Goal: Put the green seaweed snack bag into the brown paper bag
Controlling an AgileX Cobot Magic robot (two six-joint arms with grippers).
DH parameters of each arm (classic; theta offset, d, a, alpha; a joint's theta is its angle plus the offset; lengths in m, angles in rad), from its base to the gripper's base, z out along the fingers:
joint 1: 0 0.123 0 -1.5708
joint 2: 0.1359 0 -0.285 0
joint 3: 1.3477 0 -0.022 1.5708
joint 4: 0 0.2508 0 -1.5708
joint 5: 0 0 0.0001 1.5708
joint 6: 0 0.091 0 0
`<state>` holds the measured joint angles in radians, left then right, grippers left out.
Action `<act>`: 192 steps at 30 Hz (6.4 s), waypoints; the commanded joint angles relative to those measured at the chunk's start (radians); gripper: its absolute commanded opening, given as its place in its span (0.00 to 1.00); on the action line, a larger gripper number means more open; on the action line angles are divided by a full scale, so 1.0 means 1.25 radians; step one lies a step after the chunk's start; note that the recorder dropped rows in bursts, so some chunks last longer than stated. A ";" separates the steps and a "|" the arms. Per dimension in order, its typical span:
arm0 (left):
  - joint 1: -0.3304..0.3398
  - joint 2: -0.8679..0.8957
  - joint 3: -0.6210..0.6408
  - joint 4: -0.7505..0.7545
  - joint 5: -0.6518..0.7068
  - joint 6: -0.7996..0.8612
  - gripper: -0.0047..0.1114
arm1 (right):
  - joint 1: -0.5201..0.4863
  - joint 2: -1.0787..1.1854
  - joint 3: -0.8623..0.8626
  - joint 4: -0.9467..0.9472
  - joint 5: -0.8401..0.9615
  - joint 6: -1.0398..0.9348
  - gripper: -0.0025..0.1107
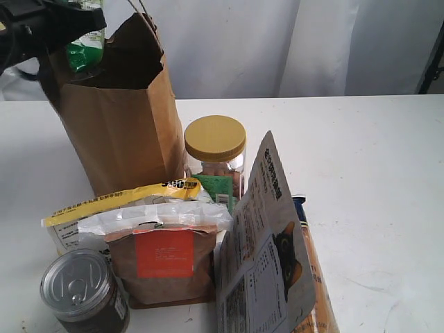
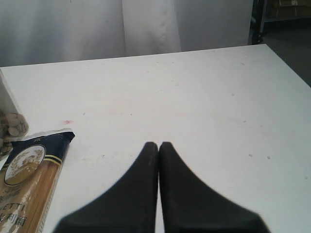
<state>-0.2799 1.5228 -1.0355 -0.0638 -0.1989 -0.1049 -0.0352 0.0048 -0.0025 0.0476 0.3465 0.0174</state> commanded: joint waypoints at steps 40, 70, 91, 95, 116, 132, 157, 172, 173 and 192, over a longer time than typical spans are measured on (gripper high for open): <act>-0.002 -0.158 0.000 0.188 0.027 -0.058 0.23 | -0.004 -0.004 0.002 0.002 -0.001 -0.003 0.02; -0.002 -0.528 0.180 0.155 0.361 -0.128 0.04 | -0.004 -0.004 0.002 0.002 -0.001 -0.003 0.02; -0.002 -0.785 0.279 0.180 0.516 -0.120 0.05 | -0.004 -0.004 0.002 0.002 -0.001 -0.003 0.02; -0.002 -0.790 0.279 0.184 0.516 -0.120 0.05 | -0.004 -0.004 0.002 0.002 -0.001 -0.003 0.02; 0.227 -0.975 0.471 0.063 0.346 -0.137 0.05 | -0.004 -0.004 0.002 0.002 -0.001 -0.003 0.02; 0.224 -1.046 0.639 0.101 0.303 -0.140 0.05 | -0.004 -0.004 0.002 0.002 -0.001 -0.003 0.02; 0.224 -1.218 0.828 0.041 0.378 0.023 0.05 | -0.004 -0.004 0.002 0.002 -0.001 -0.003 0.02; 0.224 -1.218 0.828 0.044 0.383 0.048 0.05 | -0.004 -0.004 0.002 0.002 -0.001 -0.003 0.02; 0.224 -1.218 0.828 0.044 0.383 0.048 0.05 | -0.004 -0.004 0.002 0.002 -0.001 -0.003 0.02; 0.224 -1.218 0.828 0.044 0.383 0.048 0.05 | -0.004 -0.004 0.002 0.002 -0.001 -0.003 0.02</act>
<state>-0.0007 0.0048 -0.0041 -0.0089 0.2838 -0.0481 -0.0352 0.0048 -0.0025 0.0476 0.3465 0.0174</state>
